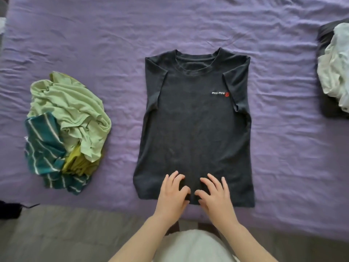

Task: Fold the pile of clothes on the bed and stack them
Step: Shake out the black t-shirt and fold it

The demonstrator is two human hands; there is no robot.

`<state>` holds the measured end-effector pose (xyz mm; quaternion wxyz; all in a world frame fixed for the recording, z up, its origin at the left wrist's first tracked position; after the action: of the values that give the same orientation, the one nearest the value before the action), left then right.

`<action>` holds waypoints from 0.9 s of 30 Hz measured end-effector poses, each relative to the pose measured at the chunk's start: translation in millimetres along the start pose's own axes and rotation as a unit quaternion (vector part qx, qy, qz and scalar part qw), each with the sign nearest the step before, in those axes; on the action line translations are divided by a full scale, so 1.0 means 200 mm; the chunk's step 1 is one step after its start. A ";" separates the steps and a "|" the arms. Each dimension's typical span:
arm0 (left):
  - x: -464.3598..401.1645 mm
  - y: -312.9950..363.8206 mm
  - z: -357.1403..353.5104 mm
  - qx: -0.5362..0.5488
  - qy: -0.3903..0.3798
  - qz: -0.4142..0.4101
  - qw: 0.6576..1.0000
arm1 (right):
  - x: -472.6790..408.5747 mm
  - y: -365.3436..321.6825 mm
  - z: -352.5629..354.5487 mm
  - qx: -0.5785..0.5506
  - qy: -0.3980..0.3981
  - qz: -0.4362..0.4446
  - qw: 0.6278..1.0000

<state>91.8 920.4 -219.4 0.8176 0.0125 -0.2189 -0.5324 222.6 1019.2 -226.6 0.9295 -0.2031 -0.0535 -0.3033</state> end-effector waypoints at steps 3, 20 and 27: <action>0.05 -0.03 -0.03 0.011 -0.007 -0.001 1.000 | 0.04 0.01 -0.05 0.002 -0.024 0.000 1.000; -0.33 -0.24 0.14 0.139 0.040 0.112 0.983 | -0.34 0.20 0.17 -0.089 0.075 -0.131 0.984; -0.75 -0.56 0.44 0.130 0.096 0.180 0.970 | -0.79 0.43 0.40 -0.025 0.124 -0.111 0.986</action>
<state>-89.1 1022.1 -220.3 0.9087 0.1300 -0.2051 -0.3396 146.8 1199.8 -218.1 0.8843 -0.1799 0.0471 -0.4283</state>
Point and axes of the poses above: each hand's wrist, its own x-axis away from the middle knuckle, its own z-axis out of the back of the hand, y = z × x, the point moved 1 cm from there along -x, towards the middle knuckle, and after that the axes turned 14 degrees about y, right-handed, at the moved point
